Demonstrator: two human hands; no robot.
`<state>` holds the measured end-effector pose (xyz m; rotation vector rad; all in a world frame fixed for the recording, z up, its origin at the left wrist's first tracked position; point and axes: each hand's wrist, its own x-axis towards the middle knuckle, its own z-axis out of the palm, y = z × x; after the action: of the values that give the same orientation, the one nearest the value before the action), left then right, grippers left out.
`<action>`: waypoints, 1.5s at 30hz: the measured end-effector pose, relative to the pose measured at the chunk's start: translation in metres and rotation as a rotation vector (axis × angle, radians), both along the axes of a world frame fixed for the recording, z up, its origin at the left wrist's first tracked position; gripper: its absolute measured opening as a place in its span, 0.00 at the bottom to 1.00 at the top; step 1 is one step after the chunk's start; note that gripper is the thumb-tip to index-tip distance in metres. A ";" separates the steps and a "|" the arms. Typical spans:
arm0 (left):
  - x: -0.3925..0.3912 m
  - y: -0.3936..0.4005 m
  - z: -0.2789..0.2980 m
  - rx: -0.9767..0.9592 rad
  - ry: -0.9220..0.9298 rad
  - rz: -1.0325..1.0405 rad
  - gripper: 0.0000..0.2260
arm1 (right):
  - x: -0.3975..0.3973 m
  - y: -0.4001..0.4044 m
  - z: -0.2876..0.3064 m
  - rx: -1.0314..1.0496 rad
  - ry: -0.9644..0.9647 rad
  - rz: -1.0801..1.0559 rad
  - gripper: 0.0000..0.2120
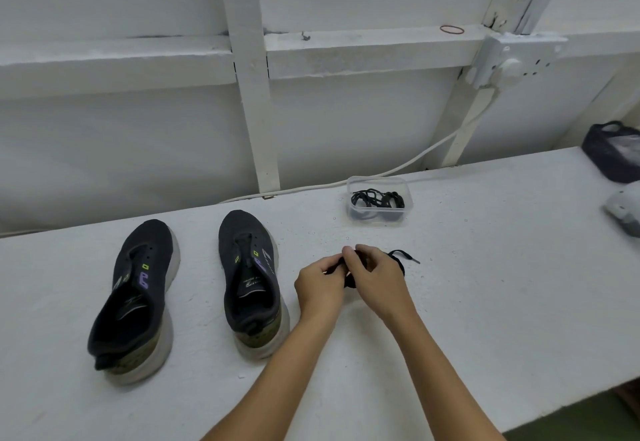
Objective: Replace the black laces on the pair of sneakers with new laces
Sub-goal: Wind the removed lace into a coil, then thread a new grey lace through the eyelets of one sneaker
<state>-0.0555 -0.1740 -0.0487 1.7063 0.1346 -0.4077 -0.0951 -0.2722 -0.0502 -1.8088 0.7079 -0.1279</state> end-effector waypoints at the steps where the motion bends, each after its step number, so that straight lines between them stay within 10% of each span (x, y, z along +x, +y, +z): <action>1: 0.000 -0.001 -0.001 0.049 -0.032 -0.003 0.08 | -0.002 -0.001 -0.001 -0.038 0.017 0.033 0.21; 4: 0.002 -0.005 -0.010 0.196 -0.145 -0.018 0.10 | -0.007 -0.003 -0.007 -0.266 -0.031 0.077 0.07; 12: 0.000 -0.012 -0.032 0.717 -0.385 -0.370 0.13 | -0.004 -0.001 -0.012 -0.739 0.190 0.101 0.10; 26: 0.001 0.065 0.082 0.014 -0.460 -0.182 0.09 | -0.011 0.023 0.035 -0.418 -0.296 -0.047 0.09; 33: 0.032 0.202 0.093 0.139 -0.506 0.070 0.11 | 0.012 0.074 0.050 -0.067 -0.341 0.195 0.14; 45: 0.065 0.314 0.021 0.325 -0.038 0.027 0.24 | 0.060 0.105 0.017 0.026 -0.030 0.453 0.30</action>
<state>0.0096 0.1397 -0.0281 2.0286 0.2052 -0.3463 -0.0350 -0.1676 -0.0333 -1.8927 0.2636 0.1541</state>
